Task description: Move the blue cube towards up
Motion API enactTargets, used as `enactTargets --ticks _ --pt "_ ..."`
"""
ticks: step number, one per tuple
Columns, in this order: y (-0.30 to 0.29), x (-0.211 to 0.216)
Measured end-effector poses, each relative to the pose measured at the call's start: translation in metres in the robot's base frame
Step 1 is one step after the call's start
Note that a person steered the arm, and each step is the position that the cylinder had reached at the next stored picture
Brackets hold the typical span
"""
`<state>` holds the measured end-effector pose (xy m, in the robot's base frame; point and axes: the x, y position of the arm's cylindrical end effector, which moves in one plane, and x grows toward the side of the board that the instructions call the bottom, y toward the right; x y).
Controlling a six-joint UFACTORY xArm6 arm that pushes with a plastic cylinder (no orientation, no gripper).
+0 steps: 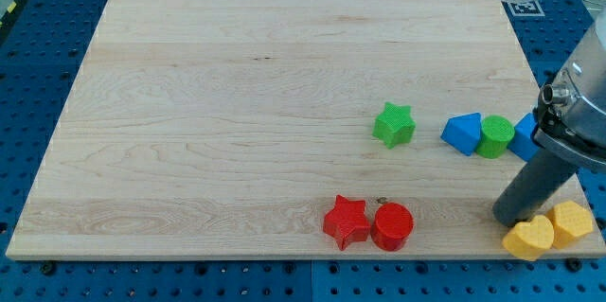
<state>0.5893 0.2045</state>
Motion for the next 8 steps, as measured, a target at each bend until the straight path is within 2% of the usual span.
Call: enactTargets --ticks 2,4,5,7,8 --pt "-0.005 -0.017" --pt "-0.035 -0.091" --pt "-0.028 -0.1" --pt "-0.026 -0.049" --pt "0.005 -0.037"
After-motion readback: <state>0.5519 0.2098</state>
